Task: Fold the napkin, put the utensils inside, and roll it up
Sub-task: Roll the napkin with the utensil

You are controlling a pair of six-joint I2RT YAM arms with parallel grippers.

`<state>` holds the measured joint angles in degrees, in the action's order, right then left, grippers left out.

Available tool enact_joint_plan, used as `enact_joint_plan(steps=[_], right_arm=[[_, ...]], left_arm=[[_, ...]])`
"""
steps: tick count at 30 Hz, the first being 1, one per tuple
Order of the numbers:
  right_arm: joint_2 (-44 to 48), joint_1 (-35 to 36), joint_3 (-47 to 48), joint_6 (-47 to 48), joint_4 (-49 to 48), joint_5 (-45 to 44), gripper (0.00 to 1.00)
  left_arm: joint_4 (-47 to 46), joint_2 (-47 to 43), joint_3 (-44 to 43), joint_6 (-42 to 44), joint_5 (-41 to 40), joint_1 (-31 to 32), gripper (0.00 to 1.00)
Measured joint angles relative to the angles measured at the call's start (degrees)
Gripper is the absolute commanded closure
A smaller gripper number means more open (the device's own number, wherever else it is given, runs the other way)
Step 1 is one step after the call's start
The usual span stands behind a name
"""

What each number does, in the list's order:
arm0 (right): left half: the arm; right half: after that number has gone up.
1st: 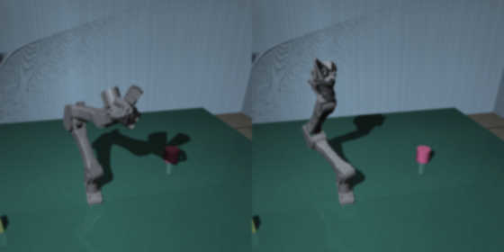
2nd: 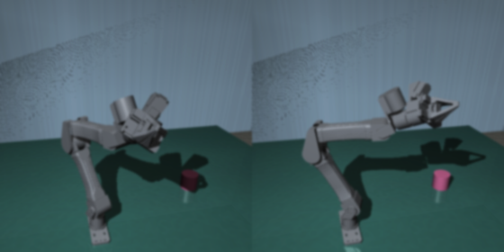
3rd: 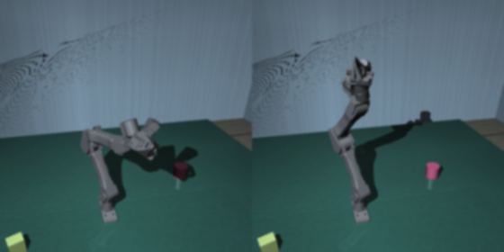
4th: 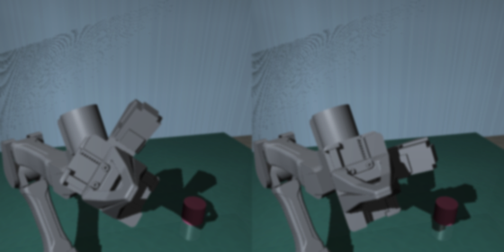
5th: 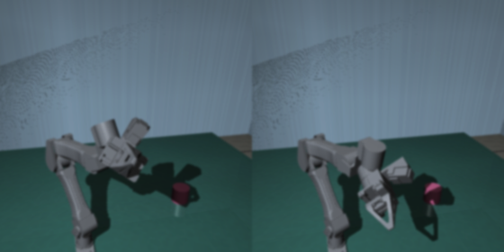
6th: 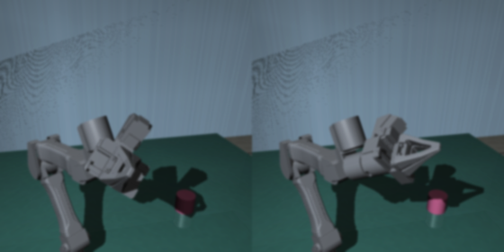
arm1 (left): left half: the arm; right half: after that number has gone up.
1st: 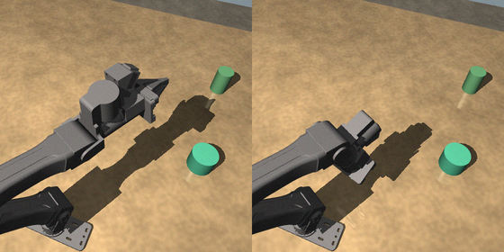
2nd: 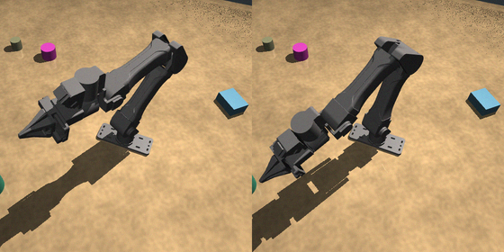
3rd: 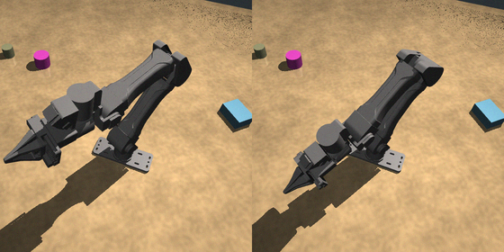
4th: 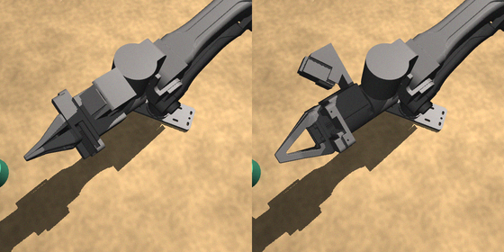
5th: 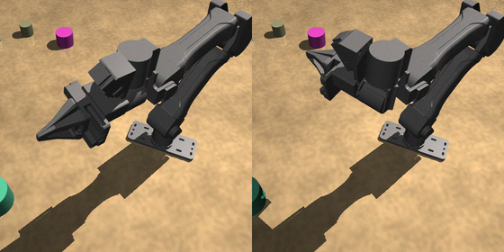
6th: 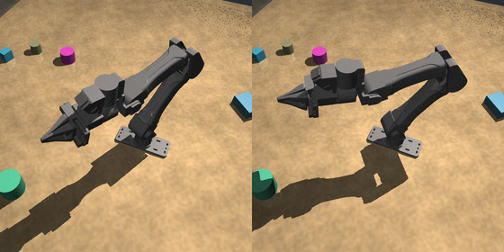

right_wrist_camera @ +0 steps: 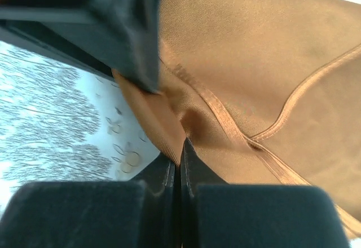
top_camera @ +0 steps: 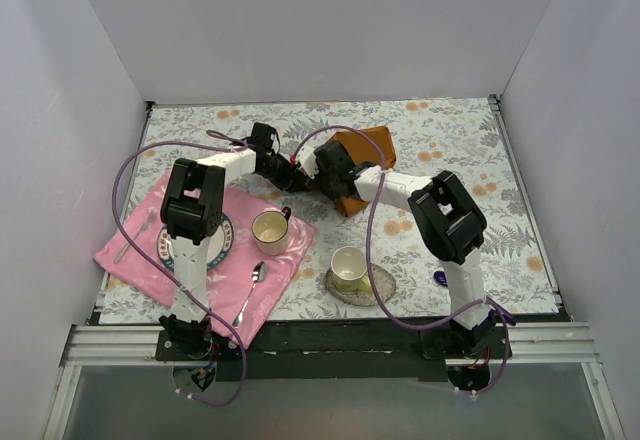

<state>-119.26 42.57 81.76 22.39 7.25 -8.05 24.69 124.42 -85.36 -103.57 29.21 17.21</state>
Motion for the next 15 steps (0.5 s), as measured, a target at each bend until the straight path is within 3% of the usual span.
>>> enact_joint_plan(steps=[3, 6, 15], right_arm=[[0.0, -1.6, 0.5, -2.3, 0.3, 6.6, 0.99], [0.0, -4.0, 0.7, -4.8, 0.3, 14.3, 0.99], [-3.2, -11.5, 2.9, -11.5, 2.1, 37.0, 0.99]], left_arm=[[2.1, 1.0, -2.6, 1.8, -0.2, -0.1, 0.49], [3.9, 1.9, -6.4, 3.4, -1.2, -0.1, 0.43], [5.7, 0.8, -11.2, 7.2, -5.5, -0.2, 0.37]])
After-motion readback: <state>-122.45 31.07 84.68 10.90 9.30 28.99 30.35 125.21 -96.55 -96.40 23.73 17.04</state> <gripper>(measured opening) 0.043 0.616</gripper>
